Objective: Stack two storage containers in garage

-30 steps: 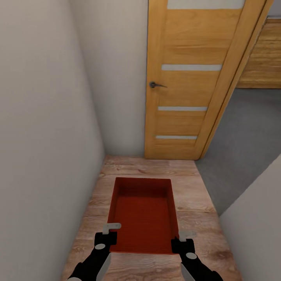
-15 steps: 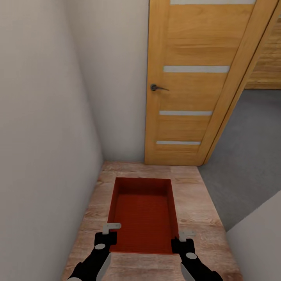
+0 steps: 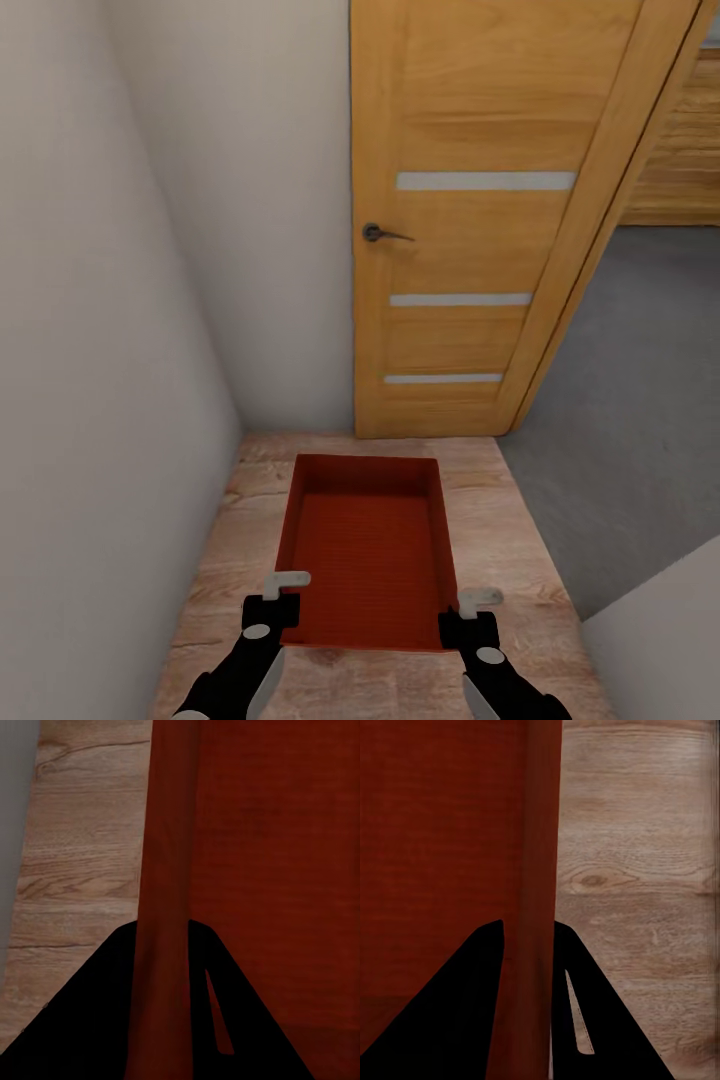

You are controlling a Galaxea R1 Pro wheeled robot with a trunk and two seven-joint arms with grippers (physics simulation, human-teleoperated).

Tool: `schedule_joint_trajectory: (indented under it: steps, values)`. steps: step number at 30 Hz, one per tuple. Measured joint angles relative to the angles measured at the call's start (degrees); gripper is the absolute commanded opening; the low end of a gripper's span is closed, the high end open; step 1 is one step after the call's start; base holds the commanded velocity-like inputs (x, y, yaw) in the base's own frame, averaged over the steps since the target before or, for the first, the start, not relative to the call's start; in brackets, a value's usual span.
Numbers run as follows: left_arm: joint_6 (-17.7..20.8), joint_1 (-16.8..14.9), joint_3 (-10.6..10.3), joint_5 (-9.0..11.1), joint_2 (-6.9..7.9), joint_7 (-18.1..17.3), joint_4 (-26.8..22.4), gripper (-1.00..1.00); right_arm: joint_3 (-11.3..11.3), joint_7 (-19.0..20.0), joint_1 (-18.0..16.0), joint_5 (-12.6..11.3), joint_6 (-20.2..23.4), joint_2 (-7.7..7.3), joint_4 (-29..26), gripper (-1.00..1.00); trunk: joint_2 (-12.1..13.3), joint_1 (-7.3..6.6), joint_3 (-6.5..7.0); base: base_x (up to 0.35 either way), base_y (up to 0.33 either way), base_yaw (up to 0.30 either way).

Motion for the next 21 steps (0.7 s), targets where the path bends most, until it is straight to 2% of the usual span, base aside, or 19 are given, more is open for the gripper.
schedule_joint_trajectory:
  steps: [4, 14, 21]
  values:
    - [-0.1, 0.0, 0.0, 0.1, 0.00, 0.0, 0.0, -1.00, 0.0, 0.0, 0.0, 0.1, 0.0, 0.01, 0.0, -1.00, 0.0, 0.06, 0.00, 0.201, 0.000, -0.274]
    - [-0.1, 0.0, 0.0, 0.1, 0.00, 0.0, 0.1, -1.00, 0.0, 0.0, 0.0, 0.0, 0.0, 0.01, 0.0, -1.00, 0.0, 0.04, 0.00, 0.012, 0.000, -0.059]
    - [-0.1, 0.0, 0.0, 0.1, 0.00, 0.0, 0.1, -1.00, 0.0, 0.0, 0.0, 0.0, 0.0, 0.00, 0.0, -1.00, 0.0, 0.04, 0.00, 0.000, 0.000, -0.191]
